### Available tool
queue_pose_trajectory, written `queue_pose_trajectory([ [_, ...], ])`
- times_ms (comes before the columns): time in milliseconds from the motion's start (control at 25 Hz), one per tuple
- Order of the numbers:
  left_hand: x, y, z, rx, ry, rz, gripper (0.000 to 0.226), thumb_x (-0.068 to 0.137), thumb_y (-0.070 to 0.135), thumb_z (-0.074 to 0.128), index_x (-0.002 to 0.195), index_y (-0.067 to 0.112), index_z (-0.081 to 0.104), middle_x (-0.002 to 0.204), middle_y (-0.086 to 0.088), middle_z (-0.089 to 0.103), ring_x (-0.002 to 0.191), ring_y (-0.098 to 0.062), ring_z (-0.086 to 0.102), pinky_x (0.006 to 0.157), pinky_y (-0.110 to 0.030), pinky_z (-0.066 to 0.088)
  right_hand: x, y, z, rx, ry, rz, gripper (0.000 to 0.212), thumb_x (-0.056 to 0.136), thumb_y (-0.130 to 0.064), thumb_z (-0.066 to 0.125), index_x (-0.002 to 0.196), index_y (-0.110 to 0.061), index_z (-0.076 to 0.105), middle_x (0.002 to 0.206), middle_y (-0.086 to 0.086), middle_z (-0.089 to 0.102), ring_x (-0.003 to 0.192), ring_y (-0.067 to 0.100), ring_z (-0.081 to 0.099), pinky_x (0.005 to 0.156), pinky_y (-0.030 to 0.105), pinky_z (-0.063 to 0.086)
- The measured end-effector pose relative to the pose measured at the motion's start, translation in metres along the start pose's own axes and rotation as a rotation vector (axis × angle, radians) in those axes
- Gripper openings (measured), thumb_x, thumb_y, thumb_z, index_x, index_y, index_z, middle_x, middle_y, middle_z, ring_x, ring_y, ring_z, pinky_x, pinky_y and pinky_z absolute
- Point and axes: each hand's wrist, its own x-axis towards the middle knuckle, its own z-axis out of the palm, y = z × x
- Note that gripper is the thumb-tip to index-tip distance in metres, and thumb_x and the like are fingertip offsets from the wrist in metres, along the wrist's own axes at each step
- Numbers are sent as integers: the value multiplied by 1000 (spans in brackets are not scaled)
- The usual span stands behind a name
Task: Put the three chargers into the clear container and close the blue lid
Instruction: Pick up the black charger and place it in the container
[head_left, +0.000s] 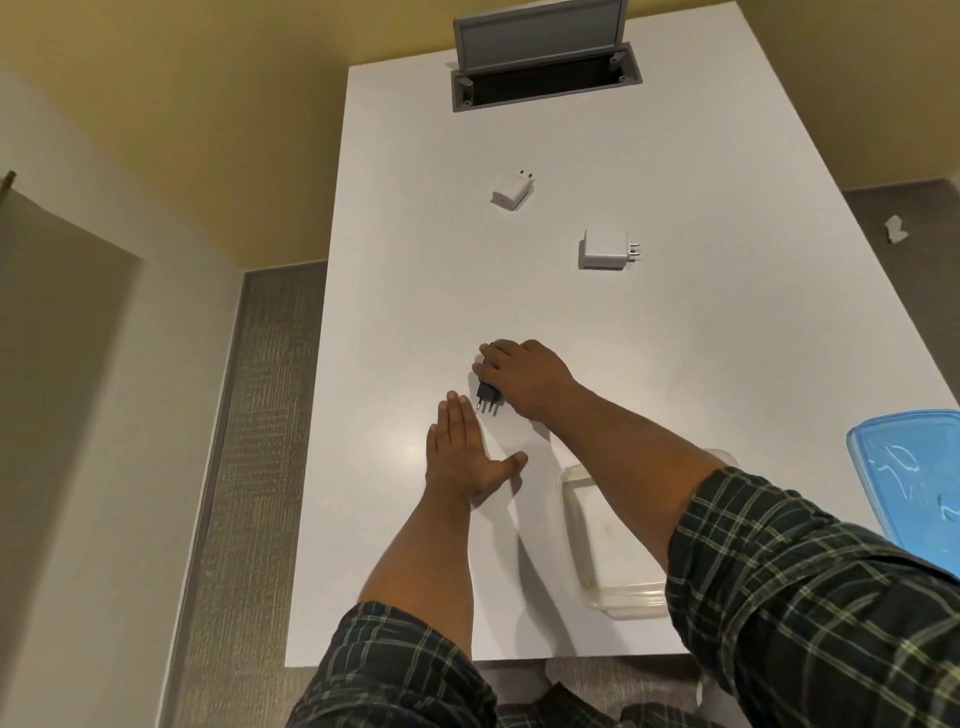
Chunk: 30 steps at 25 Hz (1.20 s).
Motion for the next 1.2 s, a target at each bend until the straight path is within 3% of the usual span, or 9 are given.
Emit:
queue_pose_trajectory([
  [80,0,-1,2,5,7,6,128,76,90,34,158,11,-23,165,-6,-31,155,-24,-24,126,-45,-5,2,-1,1,-39,21,-5,52,97,-18,58,146,-15,41,153,10,39,138,28,39,100,40,40],
  [200,0,-2,3,7,32,14,125,77,90,33,159,10,-20,166,-6,-28,156,-23,-22,127,-45,-4,-2,-3,0,-116,91,-20,30,87,-22,68,117,-19,65,116,2,66,106,21,62,80,32,47],
  [280,-2,-2,7,-7,82,25,122,80,88,32,160,11,-18,167,-6,-25,157,-23,-19,127,-45,-3,-8,-3,1,-156,120,16,22,81,-26,73,102,-23,70,98,-4,70,88,16,67,72,28,48],
  [440,-16,-6,23,-23,311,104,105,90,81,25,163,12,-6,171,-4,-13,159,-20,-10,129,-41,1,-13,-3,13,16,27,137,37,92,-11,56,128,-9,51,116,9,60,101,29,61,78,37,40],
  [600,-24,-17,33,26,454,173,85,99,67,28,163,14,11,171,-1,5,159,-19,5,129,-38,11,-22,0,19,133,35,219,39,89,-8,55,128,-7,48,120,12,56,102,32,59,73,36,38],
  [720,-28,-19,32,57,413,158,81,101,64,23,164,16,6,171,1,2,159,-17,2,129,-37,10,-33,8,16,253,74,297,40,84,-6,58,122,-7,50,117,14,57,101,33,57,75,37,42],
  [920,-35,-10,21,22,255,111,79,103,58,25,163,16,-4,171,0,-9,159,-19,-5,129,-41,7,-59,21,4,490,194,433,40,83,-21,68,117,-7,52,113,12,59,101,33,55,73,37,41],
  [1200,-52,9,14,45,57,67,78,106,48,30,161,10,-10,169,-8,-17,159,-28,-7,128,-47,8,-100,33,-13,673,282,542,33,80,-20,67,109,-12,53,95,7,58,89,30,55,62,34,46],
])
